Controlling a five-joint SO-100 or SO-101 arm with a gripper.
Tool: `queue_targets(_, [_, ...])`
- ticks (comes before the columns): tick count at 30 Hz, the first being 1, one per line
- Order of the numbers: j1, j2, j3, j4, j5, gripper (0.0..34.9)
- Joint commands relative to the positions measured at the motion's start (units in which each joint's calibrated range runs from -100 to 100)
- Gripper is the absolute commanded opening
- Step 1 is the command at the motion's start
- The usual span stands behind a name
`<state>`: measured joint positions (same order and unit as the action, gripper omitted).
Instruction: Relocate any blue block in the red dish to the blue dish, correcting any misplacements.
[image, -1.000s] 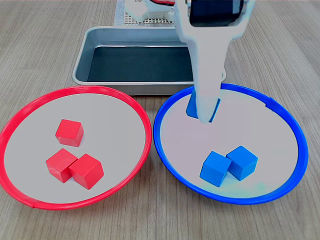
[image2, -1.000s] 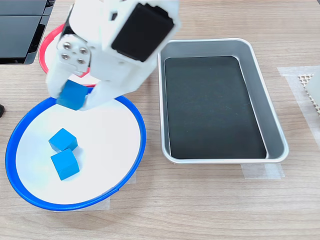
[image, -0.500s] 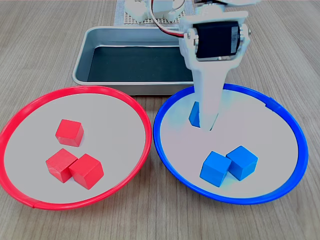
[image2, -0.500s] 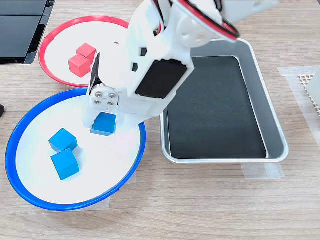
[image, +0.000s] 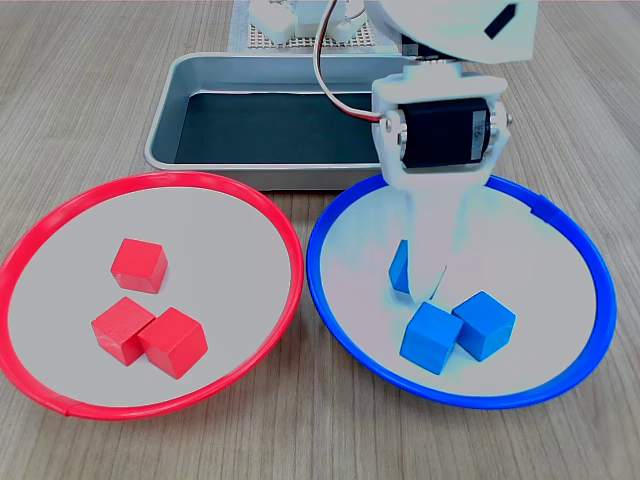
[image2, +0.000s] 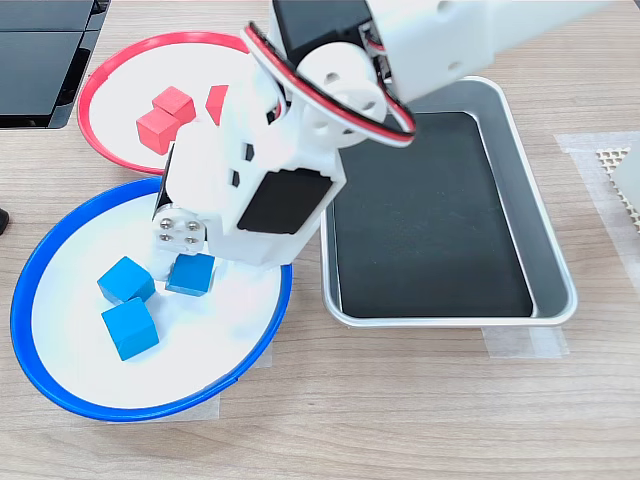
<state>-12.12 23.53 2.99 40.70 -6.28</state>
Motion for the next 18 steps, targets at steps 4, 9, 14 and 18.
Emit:
queue_targets(4, [0.22, 0.48, -3.77, 0.28, -0.68, 0.3])
queue_targets(9, [0.50, 1.16, -5.50, 2.76, -1.61, 10.8])
queue_targets(14, [0.78, 1.08, -6.95, 5.81, -2.10, 21.4])
queue_targets(18, [1.07, -0.54, -7.86, 7.38, -1.56, 21.0])
